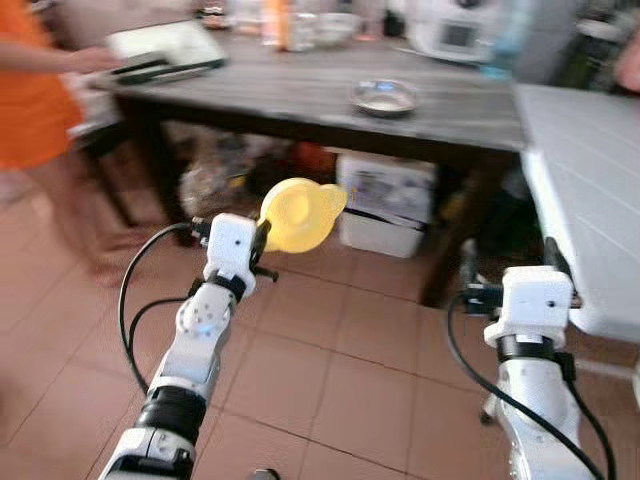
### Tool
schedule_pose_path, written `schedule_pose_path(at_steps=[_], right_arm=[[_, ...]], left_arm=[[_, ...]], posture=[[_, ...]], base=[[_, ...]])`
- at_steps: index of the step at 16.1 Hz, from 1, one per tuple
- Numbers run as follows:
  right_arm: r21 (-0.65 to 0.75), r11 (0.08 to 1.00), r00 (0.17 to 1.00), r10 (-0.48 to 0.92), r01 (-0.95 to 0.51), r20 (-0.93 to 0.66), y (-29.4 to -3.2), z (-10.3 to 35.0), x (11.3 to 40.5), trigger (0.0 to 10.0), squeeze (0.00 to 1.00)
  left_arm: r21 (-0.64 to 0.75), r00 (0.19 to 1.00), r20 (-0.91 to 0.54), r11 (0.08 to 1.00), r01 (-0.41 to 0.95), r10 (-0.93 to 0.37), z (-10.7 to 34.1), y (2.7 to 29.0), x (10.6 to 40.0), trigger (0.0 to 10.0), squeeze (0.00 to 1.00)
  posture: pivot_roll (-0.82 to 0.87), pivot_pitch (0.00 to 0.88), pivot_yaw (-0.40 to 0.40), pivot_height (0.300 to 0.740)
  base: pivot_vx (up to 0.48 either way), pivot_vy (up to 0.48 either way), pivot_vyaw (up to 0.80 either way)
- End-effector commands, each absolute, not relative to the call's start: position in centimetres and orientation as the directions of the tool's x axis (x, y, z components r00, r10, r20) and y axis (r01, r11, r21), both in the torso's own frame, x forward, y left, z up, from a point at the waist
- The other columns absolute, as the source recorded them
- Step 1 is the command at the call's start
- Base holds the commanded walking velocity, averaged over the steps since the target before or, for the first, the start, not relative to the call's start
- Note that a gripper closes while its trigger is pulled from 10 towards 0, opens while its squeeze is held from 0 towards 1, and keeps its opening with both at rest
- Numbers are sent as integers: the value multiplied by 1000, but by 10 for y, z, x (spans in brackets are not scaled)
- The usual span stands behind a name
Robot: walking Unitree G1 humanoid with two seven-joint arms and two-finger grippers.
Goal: Setting the table
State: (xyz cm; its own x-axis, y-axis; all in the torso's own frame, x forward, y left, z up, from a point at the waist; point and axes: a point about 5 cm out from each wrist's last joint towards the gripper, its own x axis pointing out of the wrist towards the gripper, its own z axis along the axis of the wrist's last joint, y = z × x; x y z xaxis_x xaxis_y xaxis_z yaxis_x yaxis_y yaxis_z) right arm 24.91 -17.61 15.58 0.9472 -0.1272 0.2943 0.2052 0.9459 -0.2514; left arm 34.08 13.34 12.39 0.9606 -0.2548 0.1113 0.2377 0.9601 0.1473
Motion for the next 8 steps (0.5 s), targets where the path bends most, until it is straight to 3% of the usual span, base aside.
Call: schedule_pose_path(at_steps=[1, 3, 8], right_arm=[[-259, 938, 939, -144, 230, 313, -181, 162, 248, 10000, 0], [-257, 933, 934, -165, 252, 317, -186, 162, 246, 10000, 0], [-261, 925, 930, -189, 276, 314, -189, 160, 245, 10000, 0]], left_arm=[[130, 949, 118, 952, 279, -294, 126, 126, 341, 10000, 0], [84, 919, 135, 929, 362, -370, 128, 119, 338, 10000, 0], [80, 905, 147, 917, 392, -399, 132, 117, 340, 10000, 0]], posture=[[160, 72, -8, 740], [154, 66, -8, 740], [149, 52, 0, 740]], base=[[0, 0, 0], [0, 0, 0], [0, 0, 0]])
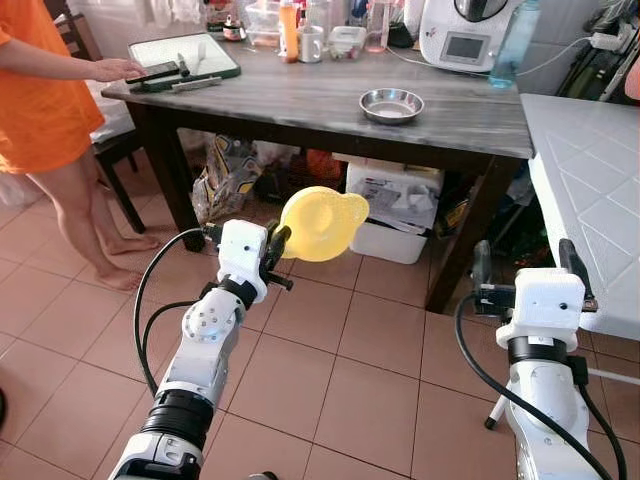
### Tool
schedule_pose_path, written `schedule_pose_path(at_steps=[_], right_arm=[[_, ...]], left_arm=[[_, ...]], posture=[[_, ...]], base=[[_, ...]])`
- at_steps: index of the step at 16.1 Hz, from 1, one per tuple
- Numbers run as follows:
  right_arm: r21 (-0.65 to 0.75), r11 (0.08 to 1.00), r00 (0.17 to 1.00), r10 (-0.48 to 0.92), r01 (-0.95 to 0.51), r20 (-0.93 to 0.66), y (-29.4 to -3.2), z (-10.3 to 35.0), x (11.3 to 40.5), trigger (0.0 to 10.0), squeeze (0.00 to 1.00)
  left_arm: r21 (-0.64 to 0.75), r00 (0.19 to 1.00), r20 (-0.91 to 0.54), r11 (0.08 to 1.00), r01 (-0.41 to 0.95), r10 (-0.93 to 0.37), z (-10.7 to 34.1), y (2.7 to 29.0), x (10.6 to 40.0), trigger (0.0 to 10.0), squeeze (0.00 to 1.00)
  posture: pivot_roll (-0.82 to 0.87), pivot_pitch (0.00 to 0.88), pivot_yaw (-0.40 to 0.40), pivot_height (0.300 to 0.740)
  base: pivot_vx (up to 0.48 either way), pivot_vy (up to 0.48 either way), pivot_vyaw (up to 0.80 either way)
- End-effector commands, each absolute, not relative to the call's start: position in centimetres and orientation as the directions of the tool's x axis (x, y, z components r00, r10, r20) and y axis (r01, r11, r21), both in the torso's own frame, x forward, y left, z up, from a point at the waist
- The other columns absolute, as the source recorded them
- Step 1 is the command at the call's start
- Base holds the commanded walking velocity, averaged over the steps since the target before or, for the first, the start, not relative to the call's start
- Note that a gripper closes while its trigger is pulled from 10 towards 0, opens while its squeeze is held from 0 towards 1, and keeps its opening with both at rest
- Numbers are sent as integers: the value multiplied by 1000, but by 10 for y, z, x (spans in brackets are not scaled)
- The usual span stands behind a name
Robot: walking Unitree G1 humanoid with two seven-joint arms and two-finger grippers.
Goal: Setting the table
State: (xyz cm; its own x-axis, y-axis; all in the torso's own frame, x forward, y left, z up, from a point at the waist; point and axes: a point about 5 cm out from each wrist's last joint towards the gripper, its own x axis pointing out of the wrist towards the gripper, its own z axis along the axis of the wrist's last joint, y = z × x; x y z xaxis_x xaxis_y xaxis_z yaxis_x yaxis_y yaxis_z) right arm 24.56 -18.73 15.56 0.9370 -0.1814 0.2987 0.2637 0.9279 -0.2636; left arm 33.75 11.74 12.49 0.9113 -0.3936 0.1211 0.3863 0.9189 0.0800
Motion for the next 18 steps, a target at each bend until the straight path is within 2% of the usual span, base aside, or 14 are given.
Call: schedule_pose_path(at_steps=[1, 18], right_arm=[[-259, 926, 930, -189, 276, 316, -188, 161, 246, 10000, 0], [-255, 928, 934, -191, 272, 301, -189, 158, 245, 10000, 0]], left_arm=[[83, 901, 148, 913, 399, -407, 132, 116, 340, 10000, 0], [74, 893, 141, 904, 421, -428, 132, 114, 336, 10000, 0]], posture=[[150, 52, 0, 740], [159, 73, 1, 740]], base=[[262, 0, 0], [334, 0, 0]])
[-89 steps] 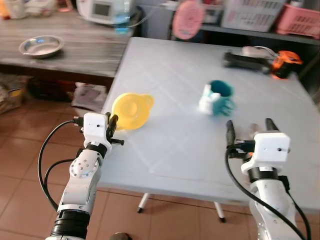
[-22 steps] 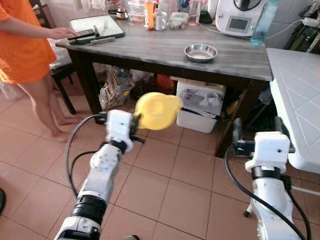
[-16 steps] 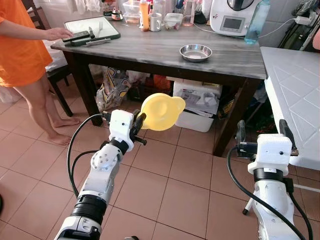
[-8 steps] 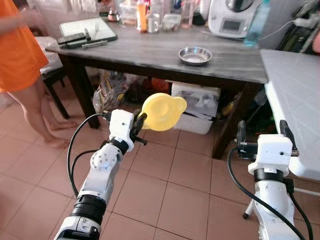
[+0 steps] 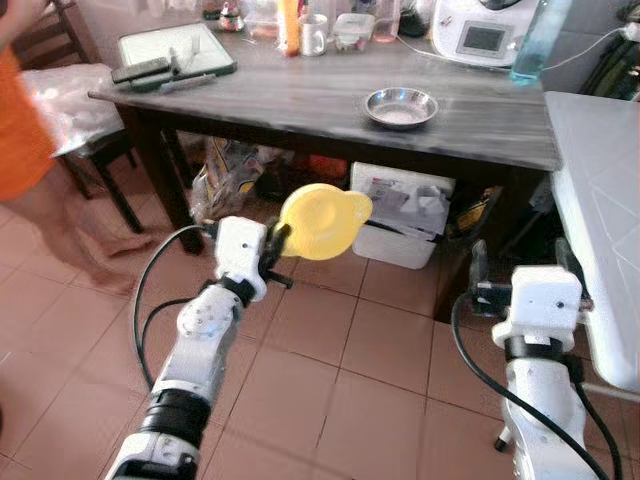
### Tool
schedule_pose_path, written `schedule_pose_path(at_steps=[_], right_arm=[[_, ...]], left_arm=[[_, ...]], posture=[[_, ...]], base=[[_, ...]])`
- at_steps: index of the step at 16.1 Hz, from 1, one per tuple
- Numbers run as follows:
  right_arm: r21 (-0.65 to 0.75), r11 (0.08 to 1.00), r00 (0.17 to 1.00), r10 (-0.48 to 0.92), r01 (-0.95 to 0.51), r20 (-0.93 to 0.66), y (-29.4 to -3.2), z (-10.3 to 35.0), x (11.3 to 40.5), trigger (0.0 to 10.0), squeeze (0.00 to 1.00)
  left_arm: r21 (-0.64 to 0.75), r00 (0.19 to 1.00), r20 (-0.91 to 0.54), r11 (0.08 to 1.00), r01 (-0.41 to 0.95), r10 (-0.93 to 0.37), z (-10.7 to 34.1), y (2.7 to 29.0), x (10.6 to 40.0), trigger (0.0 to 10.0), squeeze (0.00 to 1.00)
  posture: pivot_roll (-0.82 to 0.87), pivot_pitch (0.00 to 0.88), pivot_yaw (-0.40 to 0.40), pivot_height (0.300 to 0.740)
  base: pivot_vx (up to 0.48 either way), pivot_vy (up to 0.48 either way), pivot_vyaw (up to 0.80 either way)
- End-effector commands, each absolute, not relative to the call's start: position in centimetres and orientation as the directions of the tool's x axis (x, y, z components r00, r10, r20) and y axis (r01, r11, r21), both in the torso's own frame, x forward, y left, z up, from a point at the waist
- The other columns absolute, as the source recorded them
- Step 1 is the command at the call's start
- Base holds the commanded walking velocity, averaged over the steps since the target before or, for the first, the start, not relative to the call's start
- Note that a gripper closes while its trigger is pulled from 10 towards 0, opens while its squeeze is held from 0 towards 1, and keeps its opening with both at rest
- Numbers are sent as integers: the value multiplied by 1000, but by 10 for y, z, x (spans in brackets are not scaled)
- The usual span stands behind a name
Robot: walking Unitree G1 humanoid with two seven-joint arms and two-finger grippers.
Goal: Setting the table
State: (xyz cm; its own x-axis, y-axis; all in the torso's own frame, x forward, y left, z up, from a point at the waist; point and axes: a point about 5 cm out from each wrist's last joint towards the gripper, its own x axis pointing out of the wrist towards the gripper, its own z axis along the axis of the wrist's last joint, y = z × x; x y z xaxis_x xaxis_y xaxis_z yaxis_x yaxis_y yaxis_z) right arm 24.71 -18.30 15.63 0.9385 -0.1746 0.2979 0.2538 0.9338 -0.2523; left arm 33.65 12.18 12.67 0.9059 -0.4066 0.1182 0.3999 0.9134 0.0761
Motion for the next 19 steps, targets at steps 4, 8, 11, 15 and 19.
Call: schedule_pose_path(at_steps=[4, 8, 11, 15, 19], right_arm=[[-263, 927, 935, -185, 268, 302, -188, 158, 245, 10000, 0], [-264, 926, 935, -188, 270, 299, -189, 157, 245, 10000, 0], [-264, 927, 938, -186, 266, 292, -188, 155, 244, 10000, 0], [-263, 927, 939, -187, 266, 288, -187, 154, 243, 10000, 0], [-264, 925, 939, -194, 272, 285, -187, 153, 241, 10000, 0]], left_arm=[[74, 895, 136, 905, 418, -425, 131, 115, 335, 10000, 0], [73, 894, 135, 904, 422, -428, 131, 114, 335, 10000, 0], [77, 895, 132, 905, 418, -425, 131, 115, 334, 10000, 0], [78, 896, 128, 905, 417, -424, 131, 116, 334, 10000, 0], [81, 895, 121, 903, 423, -430, 130, 115, 334, 10000, 0]], posture=[[163, 74, -2, 740], [161, 74, 0, 740], [162, 76, 0, 740], [160, 82, 5, 740], [154, 86, 9, 740]], base=[[340, 0, 0], [344, 0, 0], [345, 0, 0], [347, 0, 0], [382, 0, 0]])
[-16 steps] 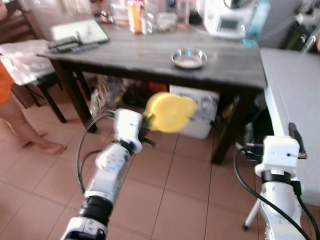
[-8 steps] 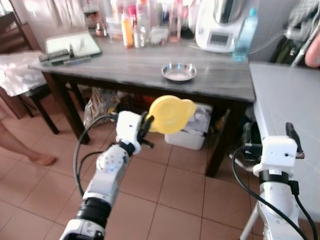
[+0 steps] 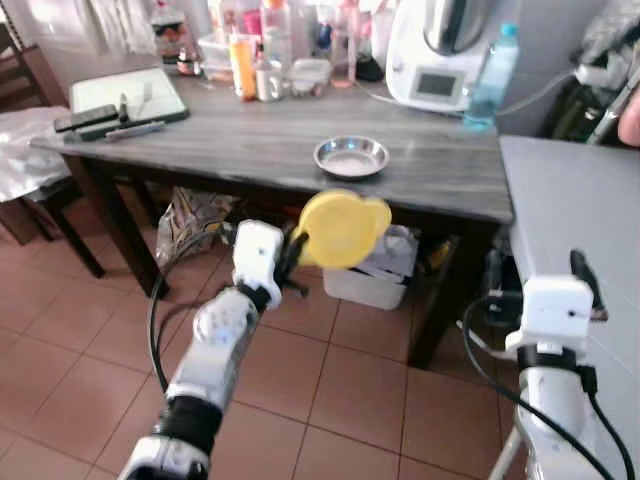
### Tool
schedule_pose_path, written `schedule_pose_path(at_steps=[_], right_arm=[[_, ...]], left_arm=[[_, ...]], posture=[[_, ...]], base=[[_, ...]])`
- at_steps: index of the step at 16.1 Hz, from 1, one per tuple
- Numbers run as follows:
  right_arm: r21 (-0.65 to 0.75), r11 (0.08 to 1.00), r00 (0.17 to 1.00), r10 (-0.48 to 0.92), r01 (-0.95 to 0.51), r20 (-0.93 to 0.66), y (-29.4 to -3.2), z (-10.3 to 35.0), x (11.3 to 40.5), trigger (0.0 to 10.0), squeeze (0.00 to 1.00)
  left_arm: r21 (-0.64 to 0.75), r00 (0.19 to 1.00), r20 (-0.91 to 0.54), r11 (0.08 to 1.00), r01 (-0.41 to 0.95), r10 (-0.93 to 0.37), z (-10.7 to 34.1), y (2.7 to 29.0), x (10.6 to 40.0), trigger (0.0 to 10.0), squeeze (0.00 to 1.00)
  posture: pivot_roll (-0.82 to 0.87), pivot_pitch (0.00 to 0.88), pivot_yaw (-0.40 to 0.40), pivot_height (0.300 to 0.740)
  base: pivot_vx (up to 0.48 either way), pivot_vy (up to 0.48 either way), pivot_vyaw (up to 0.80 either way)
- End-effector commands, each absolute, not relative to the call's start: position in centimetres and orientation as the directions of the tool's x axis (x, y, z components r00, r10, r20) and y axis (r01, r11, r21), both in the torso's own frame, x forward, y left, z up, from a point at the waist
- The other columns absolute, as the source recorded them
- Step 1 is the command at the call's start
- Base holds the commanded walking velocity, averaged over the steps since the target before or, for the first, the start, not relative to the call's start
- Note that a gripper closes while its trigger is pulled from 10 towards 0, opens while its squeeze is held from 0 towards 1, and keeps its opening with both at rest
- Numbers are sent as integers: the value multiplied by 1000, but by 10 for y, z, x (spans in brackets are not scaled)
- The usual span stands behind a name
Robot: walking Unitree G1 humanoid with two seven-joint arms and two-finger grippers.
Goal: Setting the table
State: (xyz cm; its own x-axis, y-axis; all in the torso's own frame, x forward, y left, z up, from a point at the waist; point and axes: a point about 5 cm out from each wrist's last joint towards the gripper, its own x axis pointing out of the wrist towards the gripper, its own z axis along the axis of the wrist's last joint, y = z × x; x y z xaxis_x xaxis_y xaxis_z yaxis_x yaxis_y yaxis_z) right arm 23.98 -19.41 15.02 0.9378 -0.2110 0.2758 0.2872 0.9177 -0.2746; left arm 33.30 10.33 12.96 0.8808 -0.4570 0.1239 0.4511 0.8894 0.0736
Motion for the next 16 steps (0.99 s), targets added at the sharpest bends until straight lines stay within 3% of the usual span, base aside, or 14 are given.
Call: schedule_pose_path(at_steps=[1, 13, 16], right_arm=[[-265, 925, 938, -195, 274, 286, -188, 153, 240, 10000, 0], [-279, 917, 936, -202, 284, 289, -192, 153, 239, 10000, 0], [-275, 919, 936, -200, 282, 290, -190, 153, 239, 10000, 0]], left_arm=[[81, 895, 120, 902, 423, -430, 130, 115, 334, 10000, 0], [84, 896, 119, 904, 419, -427, 132, 115, 336, 10000, 0], [78, 914, 118, 921, 382, -389, 132, 119, 338, 10000, 0]], posture=[[154, 86, 9, 740], [156, 83, 6, 740], [163, 78, 4, 740]], base=[[386, 0, 0], [382, 0, 0], [106, 0, 0]])
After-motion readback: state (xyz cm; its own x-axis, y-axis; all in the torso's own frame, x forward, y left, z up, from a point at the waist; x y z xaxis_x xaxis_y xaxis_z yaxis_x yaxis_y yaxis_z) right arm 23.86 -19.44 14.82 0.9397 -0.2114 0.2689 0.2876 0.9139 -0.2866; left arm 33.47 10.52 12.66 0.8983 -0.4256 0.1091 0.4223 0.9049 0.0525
